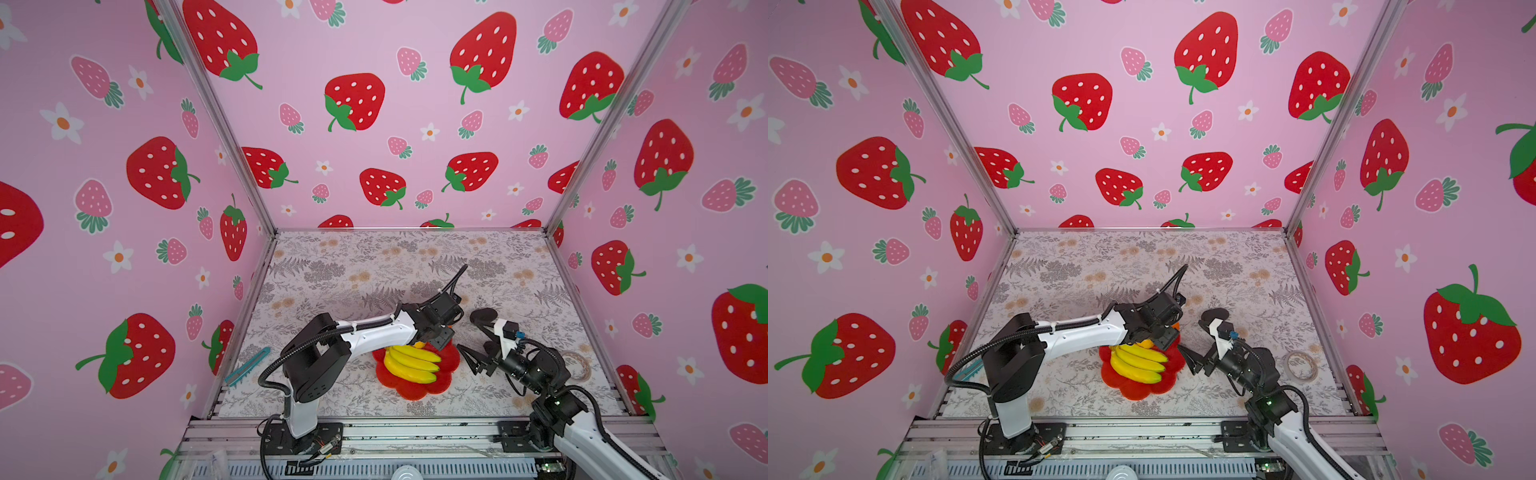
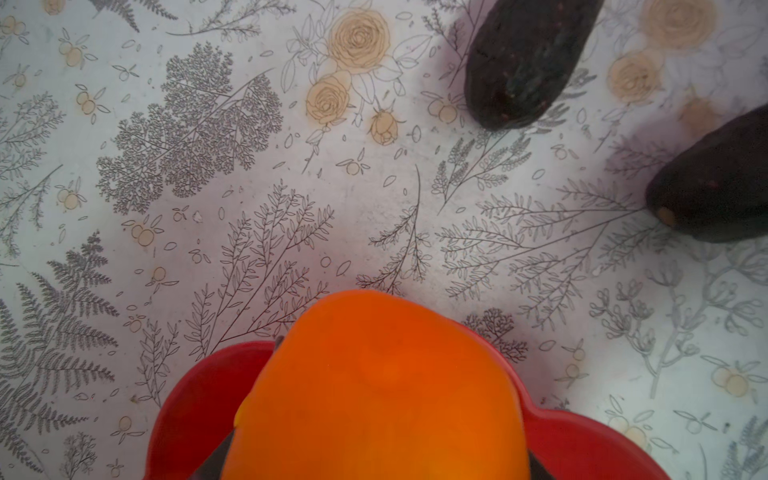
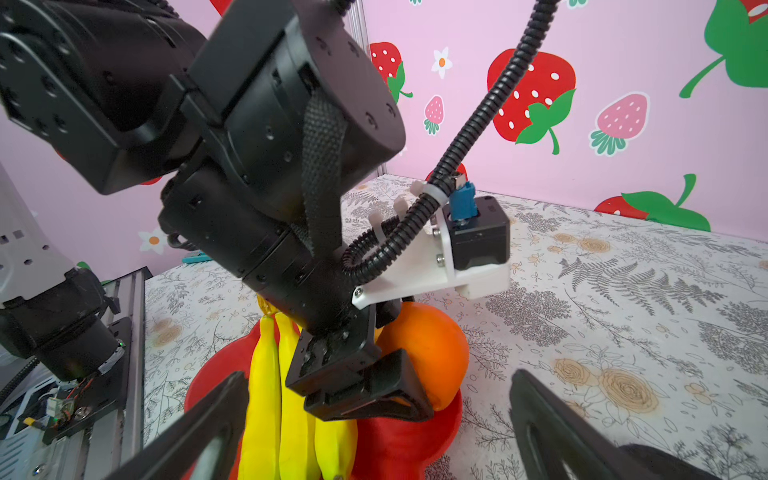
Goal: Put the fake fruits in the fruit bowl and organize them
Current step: 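Carry the orange into the bowl and release it beside the pear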
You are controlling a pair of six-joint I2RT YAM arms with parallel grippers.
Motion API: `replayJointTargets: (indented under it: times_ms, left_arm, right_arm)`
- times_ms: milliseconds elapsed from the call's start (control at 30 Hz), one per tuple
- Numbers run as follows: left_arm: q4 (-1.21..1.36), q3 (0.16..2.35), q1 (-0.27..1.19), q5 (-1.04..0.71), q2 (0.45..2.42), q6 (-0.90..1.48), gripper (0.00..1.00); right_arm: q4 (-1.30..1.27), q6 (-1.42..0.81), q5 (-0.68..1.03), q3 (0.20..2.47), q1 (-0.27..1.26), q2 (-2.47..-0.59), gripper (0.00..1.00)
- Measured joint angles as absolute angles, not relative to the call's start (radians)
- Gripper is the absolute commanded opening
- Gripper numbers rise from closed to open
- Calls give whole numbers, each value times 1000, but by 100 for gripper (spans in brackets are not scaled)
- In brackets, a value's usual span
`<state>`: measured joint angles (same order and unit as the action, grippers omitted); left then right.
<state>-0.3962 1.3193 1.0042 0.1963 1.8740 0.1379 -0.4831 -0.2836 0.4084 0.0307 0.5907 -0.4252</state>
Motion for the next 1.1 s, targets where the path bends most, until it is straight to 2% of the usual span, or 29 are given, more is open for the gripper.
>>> replayJointTargets:
  times_ms: [367, 567, 700, 1000, 1100]
  left_arm:
    - [-418, 1321, 1052, 257, 1878, 102, 78]
    - [-408, 1290, 1054, 250, 1834, 92, 78]
    - [-398, 1267, 1055, 229, 1760, 75, 79]
    - [-367, 1184, 1055, 133, 1543, 34, 79]
    - [-376, 1162, 1054, 78, 1484, 22, 80]
  right_arm:
    - [-409, -323, 364, 31, 591, -405, 99]
    - [-364, -437, 256, 20, 591, -317, 99]
    - [-285, -529, 125, 20, 591, -299, 99]
    - [-40, -741, -98, 146, 591, -586, 94]
    - [41, -780, -152, 207, 591, -630, 93]
